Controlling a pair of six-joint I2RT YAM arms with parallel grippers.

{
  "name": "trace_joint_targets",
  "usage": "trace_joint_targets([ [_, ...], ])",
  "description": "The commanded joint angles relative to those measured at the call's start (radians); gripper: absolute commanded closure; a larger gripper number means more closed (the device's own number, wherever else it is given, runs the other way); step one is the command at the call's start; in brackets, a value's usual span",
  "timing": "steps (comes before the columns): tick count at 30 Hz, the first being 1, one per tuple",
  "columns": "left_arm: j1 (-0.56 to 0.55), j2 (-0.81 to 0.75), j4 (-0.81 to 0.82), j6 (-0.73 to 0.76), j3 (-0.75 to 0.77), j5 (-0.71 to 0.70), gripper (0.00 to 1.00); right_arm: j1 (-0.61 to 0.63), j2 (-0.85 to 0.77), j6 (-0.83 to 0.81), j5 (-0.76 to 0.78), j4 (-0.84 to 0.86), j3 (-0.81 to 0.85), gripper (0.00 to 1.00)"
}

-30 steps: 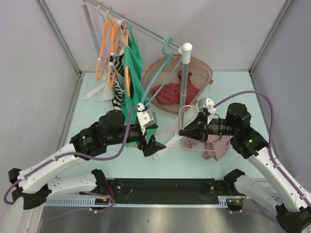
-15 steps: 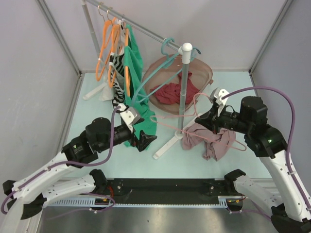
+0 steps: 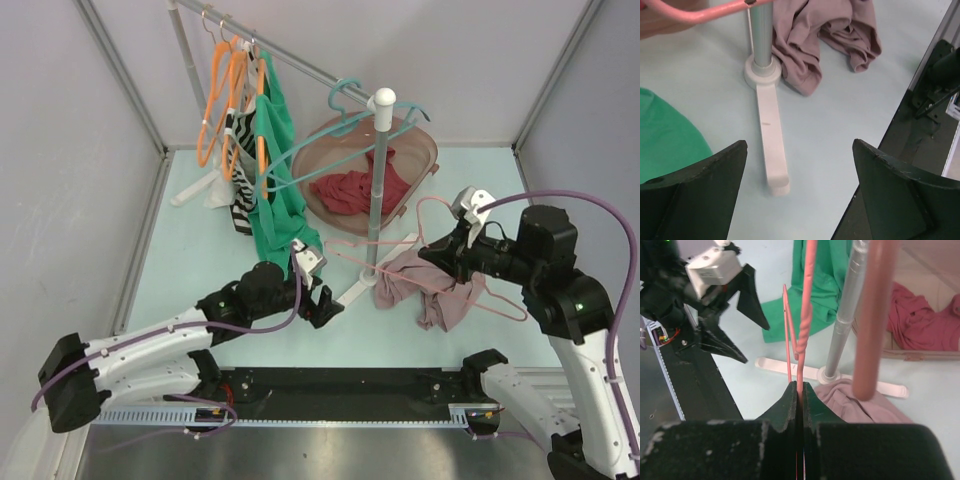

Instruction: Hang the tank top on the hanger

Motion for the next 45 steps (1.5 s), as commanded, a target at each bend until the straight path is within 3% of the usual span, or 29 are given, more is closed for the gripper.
trace_joint_targets([
  [1, -0.005, 0.074, 0.240, -0.038, -0.018, 0.002, 0.09, -0.004, -0.034, -0.014, -0.026, 0.001, 0.069, 1.00],
  [5, -0.044, 0.198, 0.396, -0.055, -0.033, 0.012, 0.09, -0.011, -0.019, 0.006, -0.003, 0.024, 0.109, 1.00],
  [15, -0.202, 0.512, 0.631, -0.126, 0.075, -0.184, 0.10, -0.020, 0.003, 0.066, -0.006, 0.111, 0.126, 1.00],
  [23, -0.228, 0.734, 0.786, -0.195, 0.172, -0.264, 0.09, -0.028, 0.010, 0.069, -0.020, 0.113, 0.114, 1.00],
  [30, -0.229, 0.874, 0.723, -0.210, 0.306, -0.332, 0.10, -0.033, 0.001, 0.065, -0.026, 0.113, 0.112, 1.00],
  [35, -0.229, 0.966, 0.536, -0.291, 0.424, -0.364, 0.14, -0.037, 0.000, 0.062, -0.025, 0.116, 0.109, 1.00],
  [45, -0.251, 1.029, 0.435, -0.382, 0.451, -0.387, 0.20, -0.040, 0.000, 0.062, -0.028, 0.128, 0.092, 1.00],
])
